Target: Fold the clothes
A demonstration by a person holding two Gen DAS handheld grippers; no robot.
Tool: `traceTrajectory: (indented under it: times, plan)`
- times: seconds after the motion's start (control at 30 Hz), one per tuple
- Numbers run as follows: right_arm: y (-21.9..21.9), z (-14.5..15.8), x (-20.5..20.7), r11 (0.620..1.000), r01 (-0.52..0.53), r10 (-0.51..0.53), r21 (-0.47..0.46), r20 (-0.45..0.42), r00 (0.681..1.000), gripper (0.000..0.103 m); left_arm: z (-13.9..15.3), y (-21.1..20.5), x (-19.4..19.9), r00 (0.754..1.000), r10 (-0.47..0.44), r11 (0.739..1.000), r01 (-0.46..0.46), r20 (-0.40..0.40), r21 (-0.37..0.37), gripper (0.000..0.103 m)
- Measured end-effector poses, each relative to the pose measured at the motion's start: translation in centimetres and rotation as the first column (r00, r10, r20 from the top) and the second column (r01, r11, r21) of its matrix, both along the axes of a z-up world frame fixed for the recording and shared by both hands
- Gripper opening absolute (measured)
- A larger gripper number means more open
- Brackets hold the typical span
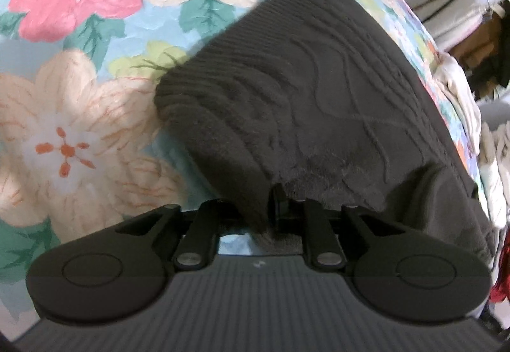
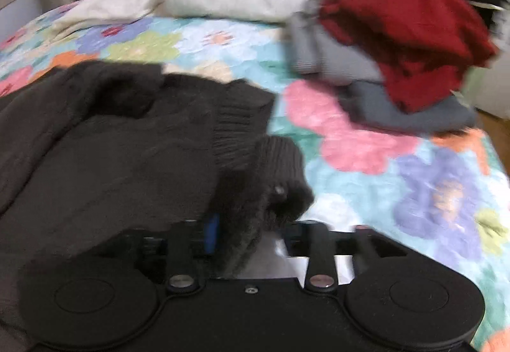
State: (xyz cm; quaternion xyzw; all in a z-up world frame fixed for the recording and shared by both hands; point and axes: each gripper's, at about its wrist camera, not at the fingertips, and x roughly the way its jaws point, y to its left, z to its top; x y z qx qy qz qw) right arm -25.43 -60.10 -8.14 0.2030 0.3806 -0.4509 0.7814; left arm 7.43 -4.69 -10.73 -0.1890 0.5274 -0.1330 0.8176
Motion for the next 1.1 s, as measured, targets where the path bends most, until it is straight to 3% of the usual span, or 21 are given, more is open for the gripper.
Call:
traceTrajectory:
  times: [0.1,0.17,0.27,0.4,0.47,0.5,0.53,0.6,0.7,0.77,0.83,1.0,1.07,1.1]
  plan:
    - [0.8,3.1,-0.8,0.992,0.128,-0.125,-0.002,0.181,0.976,0.05,0.4,-0.4,0.0,0.999,-0.037,0.999,0.037,0.012,0.023,0.024]
    - [1.8,5.1,0.4,0.998,0.06,-0.052,-0.028,0.23,0.972,0.051,0.8,-0.7,0.1,0.998,-0.06,0.997,0.059,0.024,0.041,0.036]
    - [3.8,7.3,2.6,0.997,-0.061,0.072,-0.052,0.269,0.96,0.06,1.2,-0.9,0.1,0.996,-0.085,0.994,0.083,0.036,0.07,0.041]
    - [5.5,6.0,5.9,0.954,-0.273,0.219,0.126,0.333,0.917,0.064,1.0,-0.7,-0.1,0.997,-0.075,0.994,0.074,0.015,0.083,0.041]
    - [6.3,5.0,6.7,0.933,-0.287,0.193,0.217,0.37,0.909,0.064,1.0,-0.3,-0.1,0.998,-0.063,0.996,0.063,0.005,0.065,0.041]
    - [6.6,5.1,6.8,0.935,-0.279,0.182,0.218,0.38,0.907,0.064,0.9,-0.2,-0.1,0.998,-0.058,0.997,0.058,-0.001,0.055,0.041]
    - [6.9,5.6,7.0,0.946,-0.268,0.187,0.182,0.368,0.911,0.064,0.9,-0.1,0.0,0.999,-0.054,0.997,0.054,-0.006,0.046,0.041]
    - [7.2,7.4,7.5,0.977,-0.215,0.206,0.006,0.264,0.942,0.064,0.8,-0.1,0.3,0.999,-0.05,0.998,0.05,-0.014,0.034,0.041]
    - [6.6,8.9,7.3,0.956,-0.221,0.25,-0.193,0.142,0.958,0.063,0.6,0.1,0.5,0.999,-0.043,0.999,0.043,-0.026,0.02,0.042]
    - [5.5,8.8,6.2,0.962,-0.178,0.207,-0.206,0.129,0.97,0.063,0.5,0.0,0.6,0.999,-0.044,0.999,0.044,-0.029,0.021,0.043]
    - [4.6,9.0,4.8,0.967,-0.145,0.184,-0.211,0.18,0.966,0.063,0.4,-0.2,0.7,0.999,-0.045,0.999,0.046,-0.03,0.025,0.044]
    - [6.7,10.9,6.1,0.897,-0.199,0.246,-0.394,0.072,0.967,0.064,0.4,-0.6,0.6,0.998,-0.055,0.997,0.056,-0.021,0.044,0.046]
    - [7.0,11.9,6.9,0.9,-0.28,0.329,-0.333,0.099,0.939,0.067,0.5,-0.5,0.6,0.998,-0.055,0.997,0.056,-0.021,0.044,0.046]
    - [6.8,11.8,7.6,0.91,-0.342,0.38,-0.234,0.142,0.914,0.068,0.5,-0.5,0.6,0.998,-0.053,0.998,0.054,-0.02,0.04,0.046]
